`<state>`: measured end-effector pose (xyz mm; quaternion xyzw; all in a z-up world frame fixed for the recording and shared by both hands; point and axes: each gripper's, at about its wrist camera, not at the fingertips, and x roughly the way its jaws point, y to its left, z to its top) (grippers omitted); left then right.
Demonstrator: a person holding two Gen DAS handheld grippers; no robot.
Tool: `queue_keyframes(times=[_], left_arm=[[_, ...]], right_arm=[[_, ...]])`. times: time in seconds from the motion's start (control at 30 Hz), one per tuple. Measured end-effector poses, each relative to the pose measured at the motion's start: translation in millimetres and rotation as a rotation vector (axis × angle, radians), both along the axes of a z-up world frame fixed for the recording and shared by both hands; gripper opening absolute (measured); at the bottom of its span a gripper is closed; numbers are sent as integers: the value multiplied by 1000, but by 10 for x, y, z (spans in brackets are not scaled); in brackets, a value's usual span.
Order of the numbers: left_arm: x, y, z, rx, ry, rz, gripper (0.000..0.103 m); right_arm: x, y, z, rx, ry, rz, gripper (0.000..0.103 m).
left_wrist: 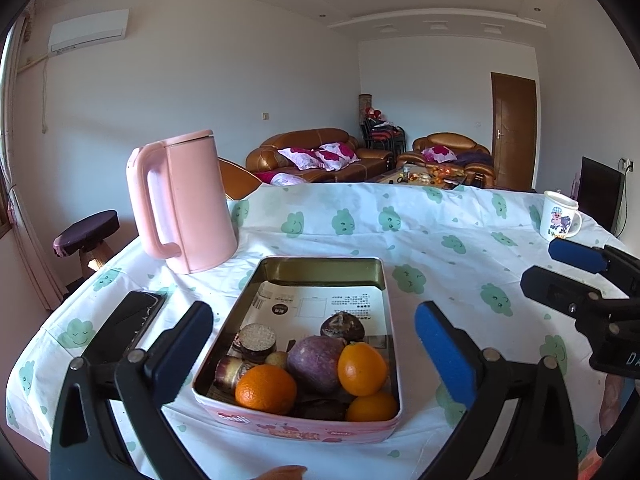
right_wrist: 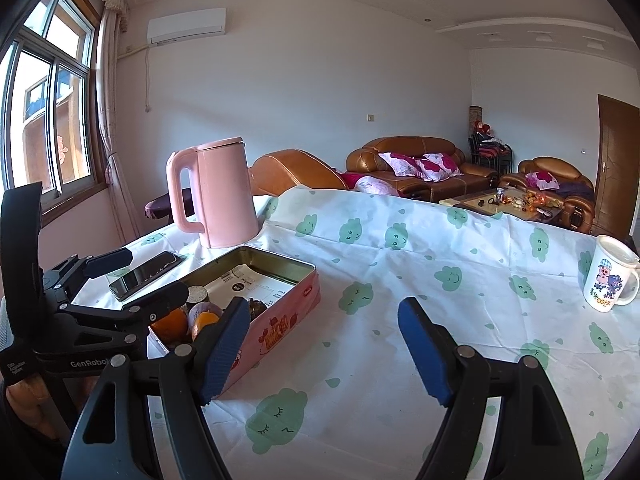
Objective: Organize fruits
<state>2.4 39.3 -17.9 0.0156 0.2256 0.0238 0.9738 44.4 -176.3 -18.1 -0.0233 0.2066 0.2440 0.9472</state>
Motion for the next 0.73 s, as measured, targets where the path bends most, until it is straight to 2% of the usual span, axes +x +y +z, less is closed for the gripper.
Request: queue_keyframes(times=[0.73], left_arm=[[-18, -109, 9, 22, -11, -7, 103]], right_arm=[[24, -166, -42, 0, 7, -32, 78]])
